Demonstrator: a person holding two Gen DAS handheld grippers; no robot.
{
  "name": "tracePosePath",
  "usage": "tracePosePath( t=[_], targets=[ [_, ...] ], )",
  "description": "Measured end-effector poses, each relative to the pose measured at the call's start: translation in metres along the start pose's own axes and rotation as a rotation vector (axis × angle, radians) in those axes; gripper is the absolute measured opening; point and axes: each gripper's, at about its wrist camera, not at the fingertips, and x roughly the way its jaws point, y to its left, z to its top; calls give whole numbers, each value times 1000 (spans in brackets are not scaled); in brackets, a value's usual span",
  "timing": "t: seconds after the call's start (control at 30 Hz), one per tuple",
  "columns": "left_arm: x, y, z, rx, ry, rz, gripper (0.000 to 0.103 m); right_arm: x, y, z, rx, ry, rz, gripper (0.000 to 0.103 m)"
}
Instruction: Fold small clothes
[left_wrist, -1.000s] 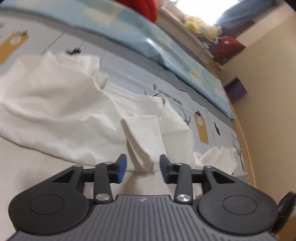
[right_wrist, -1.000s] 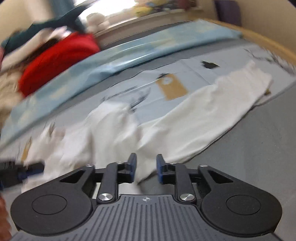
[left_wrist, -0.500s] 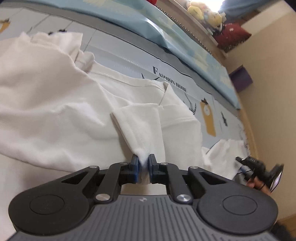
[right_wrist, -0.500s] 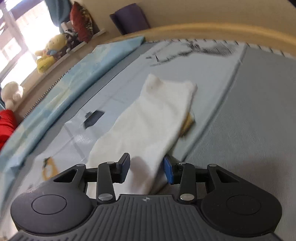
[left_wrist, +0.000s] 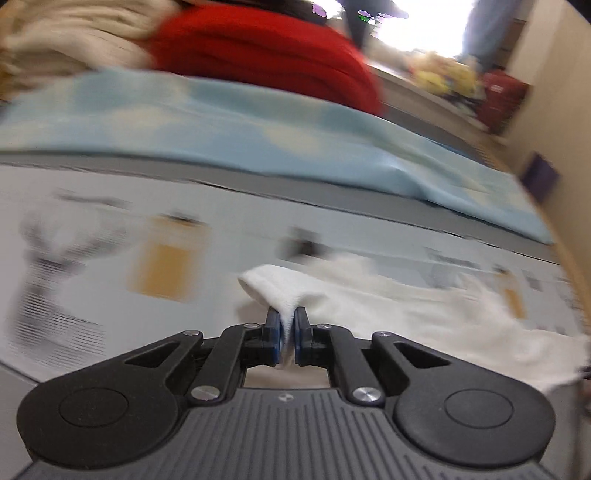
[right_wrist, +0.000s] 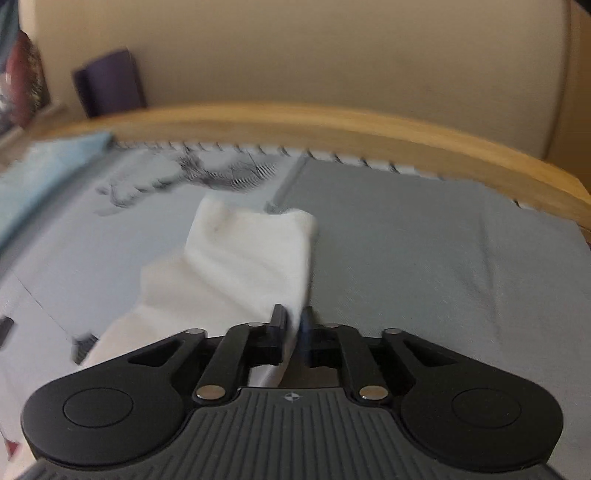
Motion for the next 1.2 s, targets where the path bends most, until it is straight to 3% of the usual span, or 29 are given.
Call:
tracePosePath(
  t=[0.1,0.23,0.27,0.3,0.37,0.4,0.53,0.57,0.63,0.7,0.77,0.83,0.87,0.93,0.97,1.03,1.07,1.2],
  targets=[
    [-25,83,12,-41,-32,219,7,-26,-5,-1,-10,-14,35,27],
    [-54,196,8,-119,-50,770,13,-81,9,-11,-79,-42,125,28],
    [-60,219,5,-145,-45,876,14,-100,13,-18,-103,-39,168,28],
    [-66,234,2,-183,-33,894,14,-117,16,-23,-123,-31,210,30],
    [-83,236,0,-271,-77,775,15,-156,24,-41,-187,2,306,34],
    [-86,224,1,-258,-106,699,19,-174,28,-52,-229,28,348,37],
    [-68,142,-1,-46,-105,313,47,-235,41,-102,-392,161,508,47],
    [-57,121,-8,-7,-77,190,48,-246,44,-119,-430,215,532,47],
    [-34,89,-22,66,-12,75,48,-257,49,-145,-480,291,569,47],
    [-8,64,-43,151,57,62,48,-262,52,-169,-546,303,598,47],
    [13,54,-64,213,118,87,48,-265,57,-193,-651,281,558,47],
    [31,65,-78,232,228,155,49,-268,66,-213,-791,247,500,47],
    [29,77,-77,195,252,168,49,-265,68,-219,-848,229,475,47],
    [23,79,-68,224,320,272,27,-259,68,-226,-923,213,442,47],
    [18,78,-63,253,330,319,27,-255,67,-227,-935,213,425,47],
    [9,76,-56,226,314,311,27,-248,66,-227,-927,243,411,47],
    [0,76,-49,172,268,277,27,-244,66,-225,-910,267,408,47],
    [-11,58,-32,16,80,78,29,-234,65,-226,-860,301,403,47]
  ],
)
